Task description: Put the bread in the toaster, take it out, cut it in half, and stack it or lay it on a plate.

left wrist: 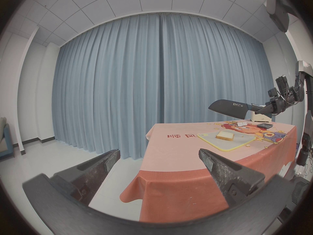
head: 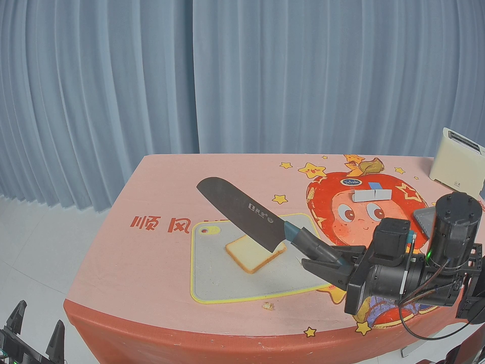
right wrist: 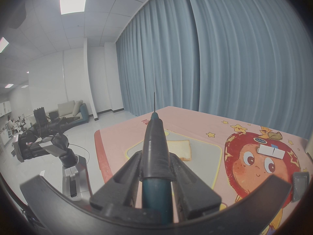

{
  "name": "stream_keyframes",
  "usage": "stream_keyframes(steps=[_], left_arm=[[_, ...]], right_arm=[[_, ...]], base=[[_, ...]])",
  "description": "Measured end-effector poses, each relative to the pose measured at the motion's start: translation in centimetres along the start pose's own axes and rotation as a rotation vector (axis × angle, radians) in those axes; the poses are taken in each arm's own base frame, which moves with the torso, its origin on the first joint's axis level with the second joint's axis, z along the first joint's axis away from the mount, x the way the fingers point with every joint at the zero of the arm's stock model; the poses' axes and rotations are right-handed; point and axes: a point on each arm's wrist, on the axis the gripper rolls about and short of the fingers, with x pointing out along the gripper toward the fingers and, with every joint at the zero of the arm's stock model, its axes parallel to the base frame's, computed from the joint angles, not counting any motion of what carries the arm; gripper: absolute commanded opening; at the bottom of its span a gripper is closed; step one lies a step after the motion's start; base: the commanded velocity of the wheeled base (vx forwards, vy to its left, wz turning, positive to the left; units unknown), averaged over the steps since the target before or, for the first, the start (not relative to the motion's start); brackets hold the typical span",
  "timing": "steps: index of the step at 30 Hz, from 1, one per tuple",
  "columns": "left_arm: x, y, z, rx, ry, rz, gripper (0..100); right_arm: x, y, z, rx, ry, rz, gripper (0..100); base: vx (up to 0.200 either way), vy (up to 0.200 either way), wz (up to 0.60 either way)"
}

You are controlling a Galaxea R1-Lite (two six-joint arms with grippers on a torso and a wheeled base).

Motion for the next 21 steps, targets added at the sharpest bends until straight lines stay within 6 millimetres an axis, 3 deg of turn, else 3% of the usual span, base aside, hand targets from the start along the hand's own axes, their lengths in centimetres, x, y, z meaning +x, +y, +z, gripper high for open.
stream_keyframes(steps=[21], left_arm=[[-0.01,0.01,0.06,-0.013,-0.007,0.009,100]], right_arm=[[-0.31,0.97,-0.53,-0.02,0.013,0.034,0]], base=[[0.0,0.0,0.0]])
